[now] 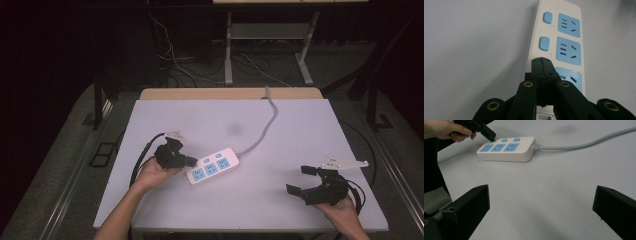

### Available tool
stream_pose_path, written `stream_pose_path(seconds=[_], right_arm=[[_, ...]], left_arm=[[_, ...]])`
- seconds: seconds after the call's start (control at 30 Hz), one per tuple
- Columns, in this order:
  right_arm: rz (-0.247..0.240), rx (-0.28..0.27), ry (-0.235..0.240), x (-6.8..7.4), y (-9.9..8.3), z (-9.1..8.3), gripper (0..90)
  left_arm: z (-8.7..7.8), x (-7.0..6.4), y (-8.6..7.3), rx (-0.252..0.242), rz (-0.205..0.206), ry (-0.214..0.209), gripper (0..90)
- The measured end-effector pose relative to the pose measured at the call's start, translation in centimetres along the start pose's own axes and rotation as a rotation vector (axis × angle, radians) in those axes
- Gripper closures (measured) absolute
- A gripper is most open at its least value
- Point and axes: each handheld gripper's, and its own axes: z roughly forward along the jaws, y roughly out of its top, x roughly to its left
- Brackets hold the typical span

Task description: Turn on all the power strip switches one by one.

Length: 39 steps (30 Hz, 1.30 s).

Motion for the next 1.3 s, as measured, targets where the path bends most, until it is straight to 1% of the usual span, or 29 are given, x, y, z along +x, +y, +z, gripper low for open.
stream_pose_path(seconds=[0.07, 0.17, 0.2, 0.33, 0.5, 0.53, 0.57, 0.63, 0.7, 0.77, 0.9, 1.03, 1.07, 1.2, 1.3], right_arm=[[0.003, 0.0, -0.001, -0.03, 0.0, -0.03, 1.0], [0.0, -0.002, -0.003, -0.04, 0.0, -0.07, 1.0], [0.001, -0.003, -0.004, -0.03, -0.01, -0.09, 1.0], [0.0, -0.006, -0.005, -0.05, -0.02, -0.18, 1.0], [0.001, -0.011, -0.008, -0.15, -0.05, -0.4, 1.0], [0.003, -0.014, -0.01, -0.14, -0.06, -0.45, 0.9], [0.003, -0.015, -0.01, -0.13, -0.06, -0.5, 1.0], [0.002, -0.016, -0.011, -0.07, -0.07, -0.58, 1.0], [-0.001, -0.017, -0.012, -0.02, -0.08, -0.64, 0.9], [0.0, -0.017, -0.014, -0.03, -0.1, -0.63, 0.9], [0.003, -0.011, -0.016, -0.11, -0.11, -0.47, 1.0], [0.007, -0.014, -0.016, -0.19, -0.13, -0.52, 1.0], [0.007, -0.014, -0.017, -0.25, -0.13, -0.52, 0.9], [0.009, -0.016, -0.019, -0.27, -0.13, -0.56, 0.9], [0.01, -0.015, -0.018, -0.26, -0.13, -0.54, 1.0]], left_arm=[[0.19, -0.13, 0.07, -0.005, 0.0, 0.006, 89.9], [0.66, -0.48, 0.63, 0.016, 0.015, 0.014, 90.0], [0.66, -0.48, 0.74, 0.024, 0.012, 0.015, 90.0], [0.66, -0.56, 0.84, 0.033, 0.02, 0.021, 90.0], [0.67, -0.74, 0.68, 0.027, 0.025, 0.032, 90.0], [0.62, -0.72, 0.58, 0.034, 0.022, 0.029, 90.0], [0.62, -0.7, 0.46, 0.025, 0.017, 0.028, 90.0], [0.62, -0.71, 0.35, 0.015, 0.026, 0.031, 90.0], [0.6, -0.69, 0.05, -0.007, 0.008, 0.028, 90.0], [0.6, -0.75, 0.06, -0.01, 0.007, 0.031, 90.0], [0.59, -0.79, 0.23, -0.001, 0.019, 0.037, 90.0], [0.6, -0.86, 0.27, -0.002, 0.014, 0.041, 89.9], [0.55, -0.89, 0.3, -0.01, 0.012, 0.039, 89.9], [0.49, -0.99, 0.59, 0.008, 0.025, 0.051, 89.9], [0.15, -0.92, 0.85, 0.008, 0.025, 0.052, 89.8]])
